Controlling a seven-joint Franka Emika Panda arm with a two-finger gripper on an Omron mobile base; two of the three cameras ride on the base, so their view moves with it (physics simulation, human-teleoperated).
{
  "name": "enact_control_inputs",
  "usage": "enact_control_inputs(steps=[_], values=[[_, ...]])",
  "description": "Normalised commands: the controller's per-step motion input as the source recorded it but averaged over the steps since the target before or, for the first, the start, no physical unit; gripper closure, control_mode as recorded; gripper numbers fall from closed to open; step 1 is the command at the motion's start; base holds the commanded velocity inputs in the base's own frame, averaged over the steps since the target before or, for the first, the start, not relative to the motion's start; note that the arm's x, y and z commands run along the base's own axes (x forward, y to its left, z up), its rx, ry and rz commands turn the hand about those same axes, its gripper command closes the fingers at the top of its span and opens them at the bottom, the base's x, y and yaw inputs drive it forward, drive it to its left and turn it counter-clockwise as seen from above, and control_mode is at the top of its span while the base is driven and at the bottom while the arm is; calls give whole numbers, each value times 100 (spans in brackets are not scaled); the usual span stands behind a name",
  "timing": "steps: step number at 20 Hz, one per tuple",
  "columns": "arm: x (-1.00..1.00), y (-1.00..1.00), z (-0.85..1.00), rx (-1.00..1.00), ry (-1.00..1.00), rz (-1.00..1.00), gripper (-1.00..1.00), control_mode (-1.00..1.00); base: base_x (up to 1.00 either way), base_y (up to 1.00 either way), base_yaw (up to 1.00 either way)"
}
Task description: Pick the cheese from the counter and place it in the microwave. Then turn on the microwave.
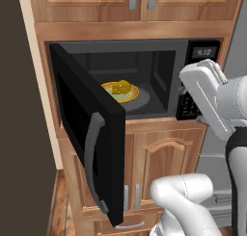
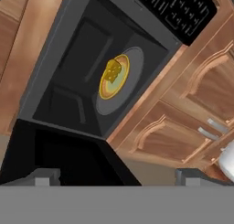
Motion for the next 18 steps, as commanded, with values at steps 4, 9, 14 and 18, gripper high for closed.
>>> enact_control_inputs(steps=[4,9,14,18], values=[[-89,0,51,6,0,0,-100,-100,0,0,0],[-45,0,16,6,-1,0,-100,-100,0,0,0],[-5,0,0,6,-2,0,-100,-100,0,0,0],[0,1,0,9,0,0,-100,-100,0,0,0]])
